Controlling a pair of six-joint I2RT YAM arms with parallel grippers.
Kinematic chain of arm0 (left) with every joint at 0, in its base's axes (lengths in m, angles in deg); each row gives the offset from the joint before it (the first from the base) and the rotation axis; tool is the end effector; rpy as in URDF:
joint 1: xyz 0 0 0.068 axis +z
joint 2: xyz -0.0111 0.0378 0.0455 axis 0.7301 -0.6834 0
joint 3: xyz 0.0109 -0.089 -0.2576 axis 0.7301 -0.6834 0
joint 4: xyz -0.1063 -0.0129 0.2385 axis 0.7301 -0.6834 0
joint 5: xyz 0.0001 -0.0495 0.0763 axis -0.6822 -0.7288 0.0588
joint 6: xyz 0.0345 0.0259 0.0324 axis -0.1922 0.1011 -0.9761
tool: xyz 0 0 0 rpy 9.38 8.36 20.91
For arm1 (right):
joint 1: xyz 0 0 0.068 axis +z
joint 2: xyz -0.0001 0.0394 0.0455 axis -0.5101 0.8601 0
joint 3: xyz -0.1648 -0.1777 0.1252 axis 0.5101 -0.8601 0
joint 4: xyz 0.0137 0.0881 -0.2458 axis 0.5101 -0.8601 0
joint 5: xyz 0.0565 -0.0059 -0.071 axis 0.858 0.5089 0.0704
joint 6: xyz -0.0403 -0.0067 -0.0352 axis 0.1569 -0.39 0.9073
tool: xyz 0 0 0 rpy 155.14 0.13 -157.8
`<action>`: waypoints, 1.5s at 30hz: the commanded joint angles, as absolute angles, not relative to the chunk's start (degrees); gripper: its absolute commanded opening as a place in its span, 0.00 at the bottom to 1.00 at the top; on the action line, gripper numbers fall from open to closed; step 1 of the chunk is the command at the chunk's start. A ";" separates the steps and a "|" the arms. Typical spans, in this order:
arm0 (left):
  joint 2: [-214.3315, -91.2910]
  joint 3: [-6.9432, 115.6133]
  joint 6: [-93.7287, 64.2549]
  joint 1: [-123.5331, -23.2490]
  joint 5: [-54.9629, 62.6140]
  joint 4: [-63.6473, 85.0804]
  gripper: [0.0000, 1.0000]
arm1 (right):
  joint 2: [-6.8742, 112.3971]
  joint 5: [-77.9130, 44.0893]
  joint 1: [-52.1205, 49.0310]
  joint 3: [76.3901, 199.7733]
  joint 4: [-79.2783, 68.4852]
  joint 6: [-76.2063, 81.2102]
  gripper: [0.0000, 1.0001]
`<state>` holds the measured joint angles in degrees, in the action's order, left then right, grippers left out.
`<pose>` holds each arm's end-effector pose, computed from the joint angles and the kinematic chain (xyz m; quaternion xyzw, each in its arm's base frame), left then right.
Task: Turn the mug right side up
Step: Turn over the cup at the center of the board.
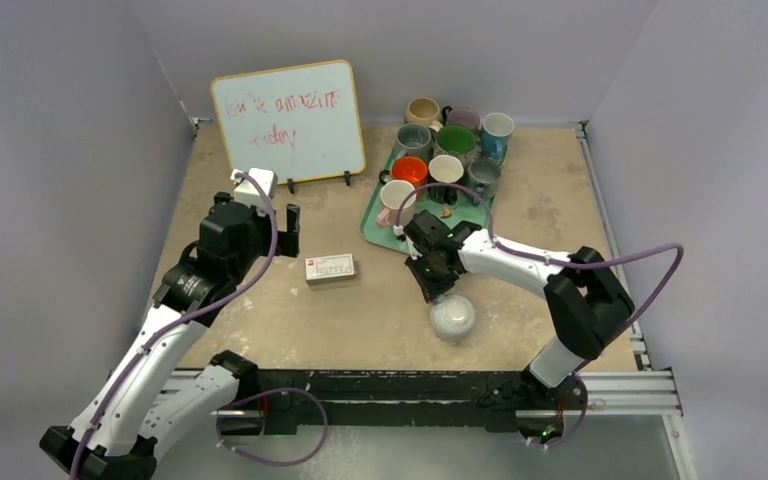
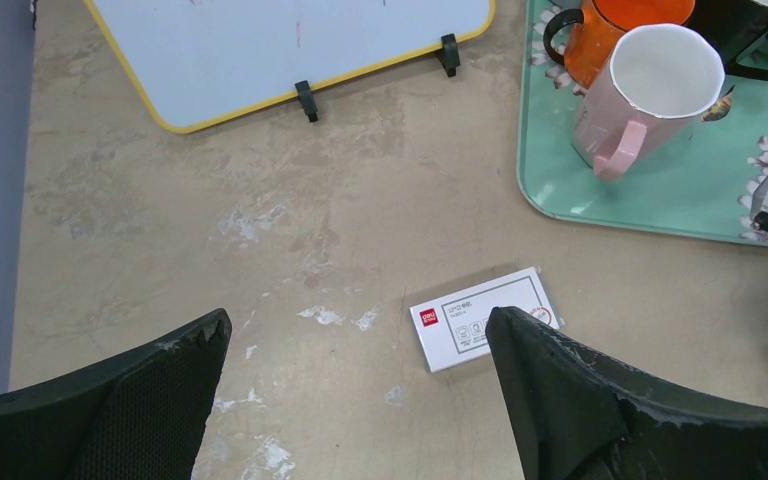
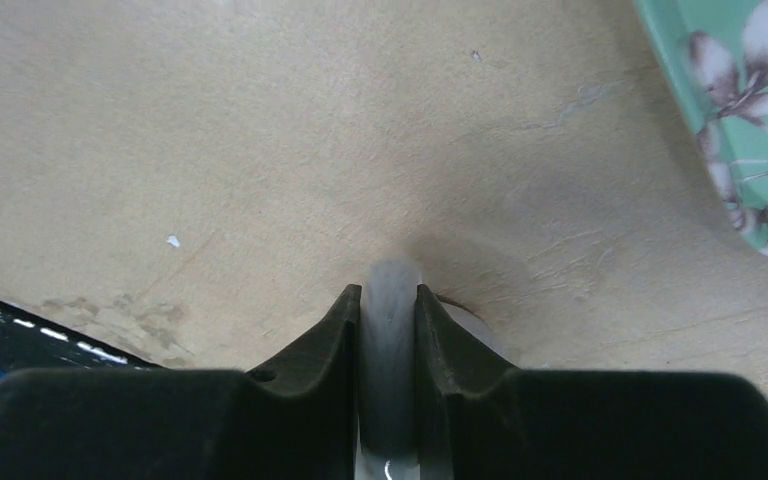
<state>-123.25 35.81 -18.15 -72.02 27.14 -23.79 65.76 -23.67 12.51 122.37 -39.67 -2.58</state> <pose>0.1573 -0.0635 0.3503 0.0531 0.8356 -0.0478 0.5447 0.2289 0.2156 0.1865 -0.2664 0.9465 0.0909 0.1579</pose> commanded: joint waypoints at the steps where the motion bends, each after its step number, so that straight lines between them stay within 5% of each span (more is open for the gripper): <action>1: -122.98 36.49 -17.35 -71.59 27.92 -22.69 1.00 | 60.46 -21.68 12.84 123.79 -36.14 -2.05 0.00; 27: -123.75 36.06 -17.32 -71.57 25.36 -22.41 0.98 | 47.80 -15.94 12.76 115.73 -14.24 -2.61 0.00; 45: -123.64 36.05 -15.98 -71.59 25.36 -22.41 0.97 | 41.67 -12.25 12.90 98.36 25.18 -3.07 0.00</action>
